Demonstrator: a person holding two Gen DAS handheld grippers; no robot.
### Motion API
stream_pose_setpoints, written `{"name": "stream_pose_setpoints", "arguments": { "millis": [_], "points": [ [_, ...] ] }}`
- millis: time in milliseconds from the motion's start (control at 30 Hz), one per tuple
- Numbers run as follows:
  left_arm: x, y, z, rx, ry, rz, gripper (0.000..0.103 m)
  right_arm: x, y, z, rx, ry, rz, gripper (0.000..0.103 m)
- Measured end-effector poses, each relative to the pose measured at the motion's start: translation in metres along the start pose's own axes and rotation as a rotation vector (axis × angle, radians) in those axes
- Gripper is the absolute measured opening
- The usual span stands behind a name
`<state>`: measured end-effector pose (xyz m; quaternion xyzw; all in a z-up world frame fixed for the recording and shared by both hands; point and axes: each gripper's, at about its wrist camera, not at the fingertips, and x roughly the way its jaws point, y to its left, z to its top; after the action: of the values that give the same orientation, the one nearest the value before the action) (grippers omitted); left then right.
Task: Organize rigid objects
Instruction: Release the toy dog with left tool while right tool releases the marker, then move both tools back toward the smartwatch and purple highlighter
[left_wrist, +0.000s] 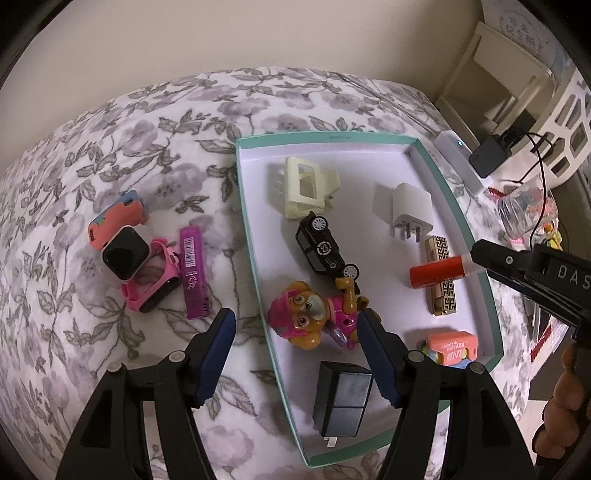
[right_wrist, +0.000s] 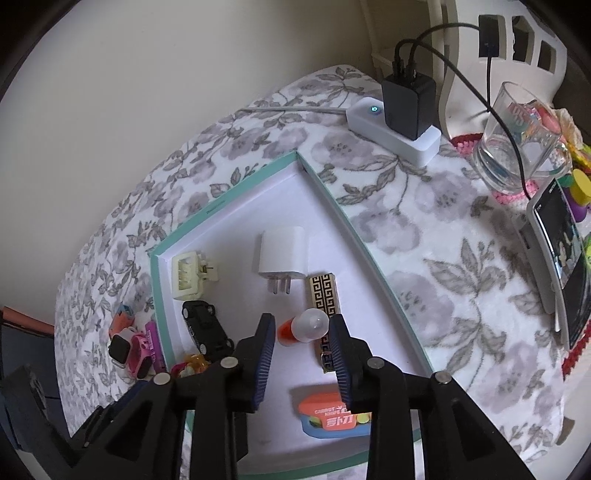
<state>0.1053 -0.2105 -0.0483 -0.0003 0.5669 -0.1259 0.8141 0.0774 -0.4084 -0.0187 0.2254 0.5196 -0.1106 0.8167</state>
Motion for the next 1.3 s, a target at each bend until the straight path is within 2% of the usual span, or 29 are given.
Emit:
{"name": "stream_pose_setpoints", "arguments": {
  "millis": [267,333,400,467,967,1067,1100,1167,1300],
  "points": [
    [-0.002,0.028,0.006,-0.104,0.011,0.031,0.070,-0.001,0.007,0.000,-0.034,-0.015,-0.021,0.051],
    [-0.004,0.036,0.007,-0.131,0.010,0.039,0.071,-0.001,0.010,-0.001,-0.049,-0.019,-0.029,0.059],
    [-0.006,0.045,0.009,-0.155,0.004,0.052,0.082,-0.001,0.013,-0.002,-0.063,-0.024,-0.037,0.062],
    [-0.008,0.052,0.010,-0.175,-0.004,0.058,0.086,-0.001,0.017,-0.003,-0.081,-0.032,-0.044,0.065],
    [-0.021,0.120,0.011,-0.370,-0.022,0.135,0.087,0.009,0.058,-0.016,-0.233,-0.060,-0.051,0.088],
    [-0.023,0.136,0.009,-0.409,-0.021,0.142,0.087,0.010,0.069,-0.019,-0.268,-0.070,-0.045,0.097],
    [-0.024,0.143,0.008,-0.426,-0.021,0.147,0.092,0.009,0.075,-0.021,-0.284,-0.076,-0.040,0.100],
    [-0.026,0.155,0.007,-0.455,-0.023,0.155,0.095,0.008,0.083,-0.023,-0.307,-0.085,-0.034,0.100],
    [-0.032,0.180,0.004,-0.513,-0.035,0.175,0.095,0.006,0.103,-0.027,-0.353,-0.100,0.002,0.101]
  ]
}}
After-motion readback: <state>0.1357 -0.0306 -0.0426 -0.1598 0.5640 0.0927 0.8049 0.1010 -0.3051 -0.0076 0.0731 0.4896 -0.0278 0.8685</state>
